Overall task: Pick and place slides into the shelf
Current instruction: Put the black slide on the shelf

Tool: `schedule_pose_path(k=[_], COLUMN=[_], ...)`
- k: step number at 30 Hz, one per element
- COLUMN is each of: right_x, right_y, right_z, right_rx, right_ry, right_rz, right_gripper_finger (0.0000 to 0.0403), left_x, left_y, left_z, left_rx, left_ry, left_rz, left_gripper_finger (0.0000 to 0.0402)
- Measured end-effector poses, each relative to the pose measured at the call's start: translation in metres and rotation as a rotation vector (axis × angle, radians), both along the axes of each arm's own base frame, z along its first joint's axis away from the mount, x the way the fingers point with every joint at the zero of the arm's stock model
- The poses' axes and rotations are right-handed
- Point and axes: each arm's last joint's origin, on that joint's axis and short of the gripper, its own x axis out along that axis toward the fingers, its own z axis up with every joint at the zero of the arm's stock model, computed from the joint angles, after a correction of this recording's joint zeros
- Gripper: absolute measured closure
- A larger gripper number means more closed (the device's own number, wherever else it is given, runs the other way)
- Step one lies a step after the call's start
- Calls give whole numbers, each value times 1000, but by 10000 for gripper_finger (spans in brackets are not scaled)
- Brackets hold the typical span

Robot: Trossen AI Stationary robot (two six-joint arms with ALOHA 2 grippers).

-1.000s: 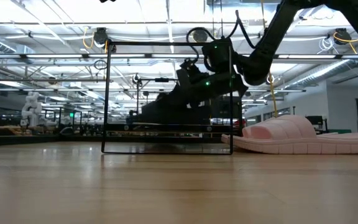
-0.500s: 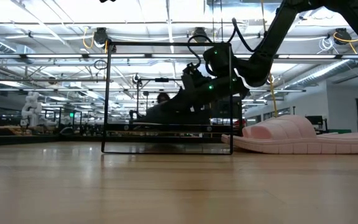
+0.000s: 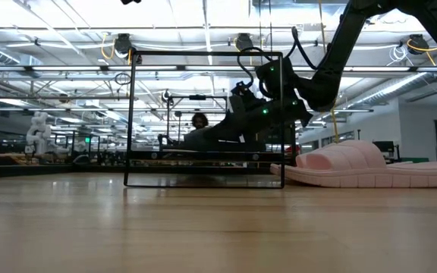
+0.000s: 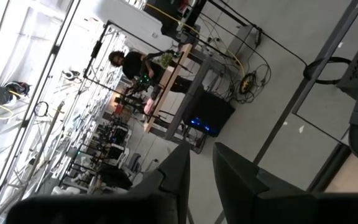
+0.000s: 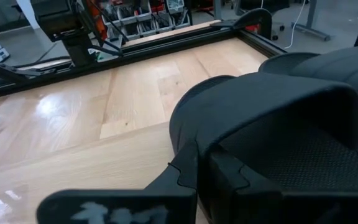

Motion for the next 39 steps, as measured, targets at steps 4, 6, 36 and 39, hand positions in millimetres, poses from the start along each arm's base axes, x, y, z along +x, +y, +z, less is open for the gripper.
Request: schedule_pose_path(k=[4,6,36,39], right_x=[0,0,4,4], right_y=[0,0,-5,-5], right_z=[0,0,4,4], right_rx=[-1,-2,15,14], right_ry=[1,2,2,3], right_rz=[0,0,-73,-72], right_gripper_finger=[401,401,313,304], left_x=[0,0,0,0], left_y=[2,2,2,2], left_z=[0,0,0,0], left_rx=[0,0,-3,-3], left_ry=[0,0,0,0], left_rz=[7,7,5,5], left_gripper_finger=[323,323,323,323])
